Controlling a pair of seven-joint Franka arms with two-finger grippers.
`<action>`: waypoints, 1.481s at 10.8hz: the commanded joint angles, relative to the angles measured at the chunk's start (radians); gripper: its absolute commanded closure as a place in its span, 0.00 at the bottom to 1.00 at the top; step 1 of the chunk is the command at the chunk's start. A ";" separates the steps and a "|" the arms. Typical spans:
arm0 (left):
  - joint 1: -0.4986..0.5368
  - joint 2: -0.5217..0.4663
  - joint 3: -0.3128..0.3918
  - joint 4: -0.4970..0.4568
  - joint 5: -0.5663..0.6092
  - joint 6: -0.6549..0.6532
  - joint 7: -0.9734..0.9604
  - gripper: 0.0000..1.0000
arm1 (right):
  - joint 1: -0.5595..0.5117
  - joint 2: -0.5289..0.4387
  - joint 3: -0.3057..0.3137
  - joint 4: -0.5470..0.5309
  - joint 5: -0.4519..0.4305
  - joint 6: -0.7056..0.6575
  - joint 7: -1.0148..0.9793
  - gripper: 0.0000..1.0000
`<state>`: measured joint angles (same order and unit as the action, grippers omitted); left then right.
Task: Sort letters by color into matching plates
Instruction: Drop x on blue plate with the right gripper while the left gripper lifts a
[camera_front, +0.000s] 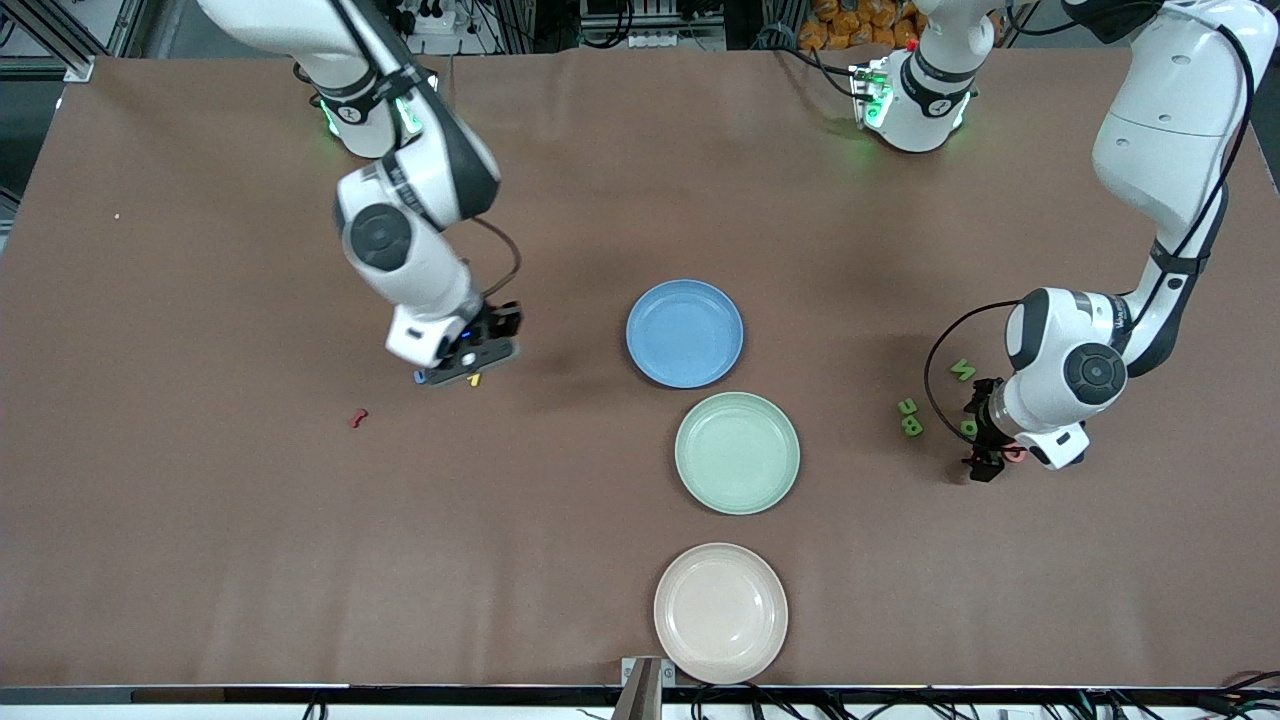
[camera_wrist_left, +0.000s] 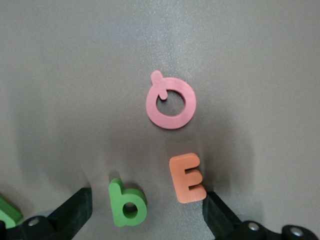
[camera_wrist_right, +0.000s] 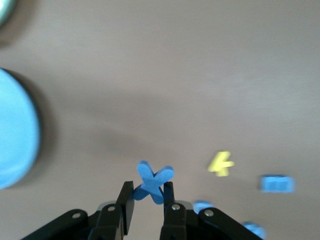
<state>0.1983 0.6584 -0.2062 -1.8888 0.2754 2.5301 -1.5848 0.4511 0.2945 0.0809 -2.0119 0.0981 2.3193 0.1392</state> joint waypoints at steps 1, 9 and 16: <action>0.015 -0.016 -0.004 -0.027 0.033 0.026 -0.035 0.00 | 0.128 0.092 0.026 0.123 0.014 -0.003 0.285 1.00; -0.011 -0.022 -0.005 -0.033 0.044 0.052 -0.142 1.00 | 0.370 0.373 0.023 0.400 -0.001 0.046 0.746 0.85; -0.110 -0.036 -0.055 0.056 0.034 0.052 -0.187 1.00 | 0.203 0.228 0.023 0.381 0.003 -0.132 0.732 0.00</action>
<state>0.1593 0.6409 -0.2575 -1.8551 0.2861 2.5860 -1.7039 0.7457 0.6411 0.0900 -1.6102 0.0971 2.3416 0.8726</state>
